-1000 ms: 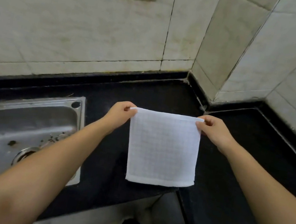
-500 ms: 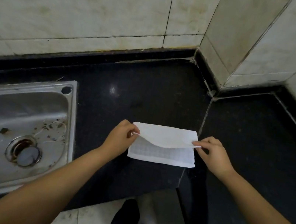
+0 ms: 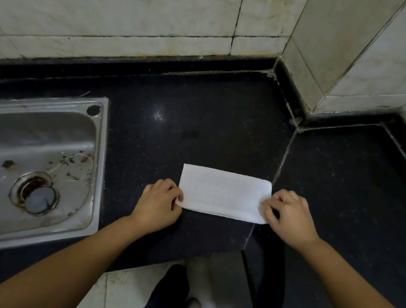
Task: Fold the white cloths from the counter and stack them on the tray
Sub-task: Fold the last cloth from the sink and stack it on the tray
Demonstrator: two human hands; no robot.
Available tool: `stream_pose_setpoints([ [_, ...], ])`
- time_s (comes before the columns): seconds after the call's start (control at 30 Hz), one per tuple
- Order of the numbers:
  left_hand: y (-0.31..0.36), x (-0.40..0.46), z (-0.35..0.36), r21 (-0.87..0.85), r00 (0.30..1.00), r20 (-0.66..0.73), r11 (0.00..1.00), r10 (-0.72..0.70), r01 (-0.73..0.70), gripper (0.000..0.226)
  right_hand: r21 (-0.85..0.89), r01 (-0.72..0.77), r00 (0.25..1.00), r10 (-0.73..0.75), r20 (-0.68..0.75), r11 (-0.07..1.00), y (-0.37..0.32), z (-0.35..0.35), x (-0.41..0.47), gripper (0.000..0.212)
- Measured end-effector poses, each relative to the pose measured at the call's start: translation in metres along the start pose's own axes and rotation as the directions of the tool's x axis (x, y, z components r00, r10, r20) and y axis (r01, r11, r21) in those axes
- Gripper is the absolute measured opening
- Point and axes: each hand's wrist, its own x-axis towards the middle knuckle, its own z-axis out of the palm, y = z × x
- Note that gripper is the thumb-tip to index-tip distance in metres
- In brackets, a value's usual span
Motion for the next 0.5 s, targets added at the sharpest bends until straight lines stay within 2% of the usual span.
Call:
stream_pose_setpoints([
  [0.1, 0.01, 0.01, -0.004, -0.092, 0.98, -0.031, 0.976, -0.199, 0.195, 0.016, 0.073, -0.017, 0.998, 0.012, 0.061, 0.997, -0.028, -0.012, 0.052, 0.025],
  [0.2, 0.021, 0.016, 0.002, -0.014, 0.939, -0.053, 0.94, -0.341, 0.34, 0.03, 0.097, -0.012, 0.981, -0.007, 0.192, 0.995, -0.078, -0.002, 0.103, 0.035],
  [0.37, 0.023, 0.012, 0.016, 0.133, 0.924, -0.079, 0.915, -0.373, 0.381, 0.049, 0.001, 0.044, 0.947, -0.042, 0.318, 0.999, -0.142, 0.03, 0.142, 0.039],
  [0.43, 0.02, 0.01, 0.017, 0.104, 0.921, -0.091, 0.916, -0.379, 0.387, 0.059, -0.008, 0.045, 0.936, -0.039, 0.351, 0.999, -0.151, 0.033, 0.146, 0.029],
  [0.5, 0.016, 0.012, 0.014, 0.019, 0.923, -0.069, 0.925, -0.378, 0.38, 0.057, 0.125, -0.007, 0.927, -0.041, 0.374, 0.992, -0.15, 0.025, 0.148, 0.019],
])
